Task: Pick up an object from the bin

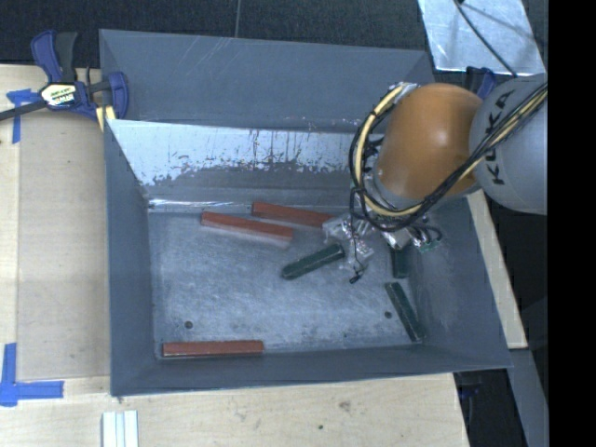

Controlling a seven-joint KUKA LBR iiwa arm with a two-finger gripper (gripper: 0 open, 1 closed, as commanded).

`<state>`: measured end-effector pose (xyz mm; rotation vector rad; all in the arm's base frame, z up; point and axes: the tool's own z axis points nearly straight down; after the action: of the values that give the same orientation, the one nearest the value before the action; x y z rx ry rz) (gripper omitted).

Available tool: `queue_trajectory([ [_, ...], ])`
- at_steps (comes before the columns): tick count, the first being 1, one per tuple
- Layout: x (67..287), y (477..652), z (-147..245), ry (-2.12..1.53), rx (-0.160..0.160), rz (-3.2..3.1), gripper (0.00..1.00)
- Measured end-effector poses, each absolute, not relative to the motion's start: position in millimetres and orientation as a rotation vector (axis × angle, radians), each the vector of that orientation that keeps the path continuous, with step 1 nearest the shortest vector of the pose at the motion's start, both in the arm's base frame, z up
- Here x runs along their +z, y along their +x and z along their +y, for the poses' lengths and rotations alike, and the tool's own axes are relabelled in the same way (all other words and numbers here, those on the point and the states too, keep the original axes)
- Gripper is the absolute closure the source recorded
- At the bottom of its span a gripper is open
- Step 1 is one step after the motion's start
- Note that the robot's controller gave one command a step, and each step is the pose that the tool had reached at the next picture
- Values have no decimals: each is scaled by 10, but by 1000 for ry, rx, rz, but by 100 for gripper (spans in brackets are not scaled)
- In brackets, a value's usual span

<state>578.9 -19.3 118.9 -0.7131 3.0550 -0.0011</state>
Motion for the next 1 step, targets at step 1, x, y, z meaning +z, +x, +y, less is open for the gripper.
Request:
queue_trajectory([
  [1,689,5331,195,-910,4,3008,100],
])
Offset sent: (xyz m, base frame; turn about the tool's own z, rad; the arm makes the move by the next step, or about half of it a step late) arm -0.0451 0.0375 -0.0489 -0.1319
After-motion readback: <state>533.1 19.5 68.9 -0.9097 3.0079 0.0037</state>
